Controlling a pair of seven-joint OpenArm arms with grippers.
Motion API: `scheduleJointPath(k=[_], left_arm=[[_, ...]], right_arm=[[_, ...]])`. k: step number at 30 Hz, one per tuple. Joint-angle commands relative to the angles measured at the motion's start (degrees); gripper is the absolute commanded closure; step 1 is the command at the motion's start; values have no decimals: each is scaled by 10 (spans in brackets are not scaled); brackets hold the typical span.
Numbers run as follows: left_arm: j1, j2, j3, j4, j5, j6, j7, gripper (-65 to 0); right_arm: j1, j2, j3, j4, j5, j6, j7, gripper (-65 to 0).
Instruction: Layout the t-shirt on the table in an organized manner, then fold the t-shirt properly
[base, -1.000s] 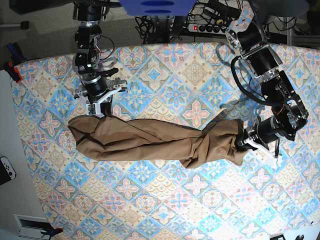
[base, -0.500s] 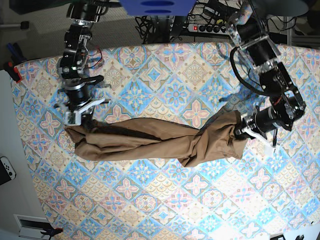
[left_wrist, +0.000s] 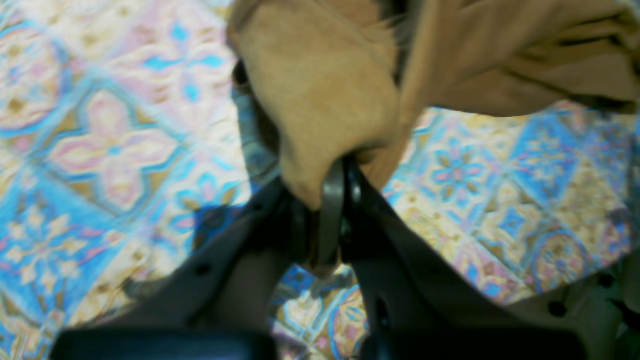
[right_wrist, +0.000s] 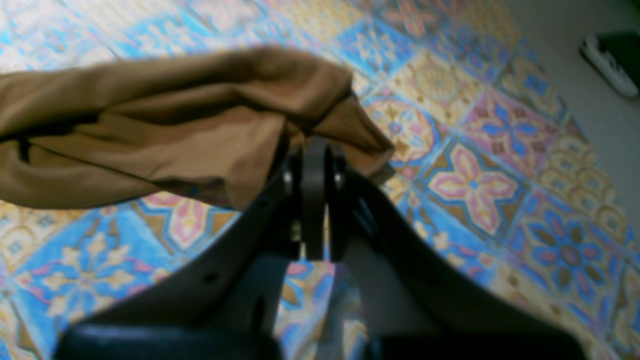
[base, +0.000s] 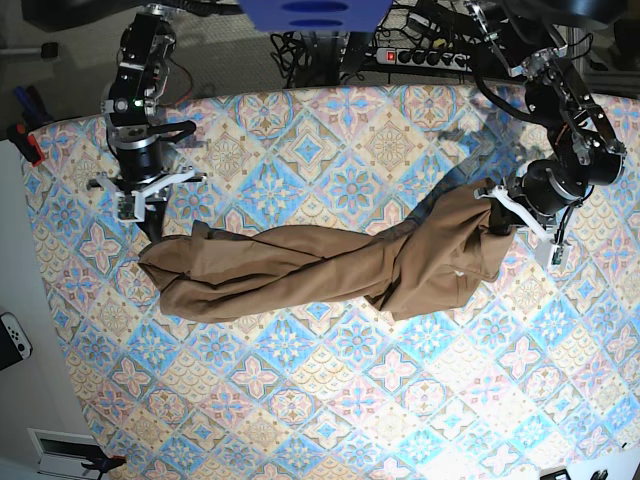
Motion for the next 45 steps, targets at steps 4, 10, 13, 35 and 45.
scheduleJointPath(k=[4, 10, 13, 35, 45], left_arm=[[4, -6, 0, 9, -9, -1, -5, 0], [11, -6, 0, 9, -12, -1, -5, 0], [11, -6, 0, 9, -10, -1, -5, 0], [9, -3, 0, 9, -8, -1, -5, 0], [9, -3, 1, 8, -8, -1, -5, 0]], right_arm=[[26, 4, -2, 10, 6, -1, 17, 0], [27, 5, -2, 10, 6, -1, 17, -209], [27, 6, -3, 10, 6, -1, 17, -335], [124, 6, -22, -143, 7, 87, 18, -355], [135, 7, -23, -202, 6, 87, 22, -355]])
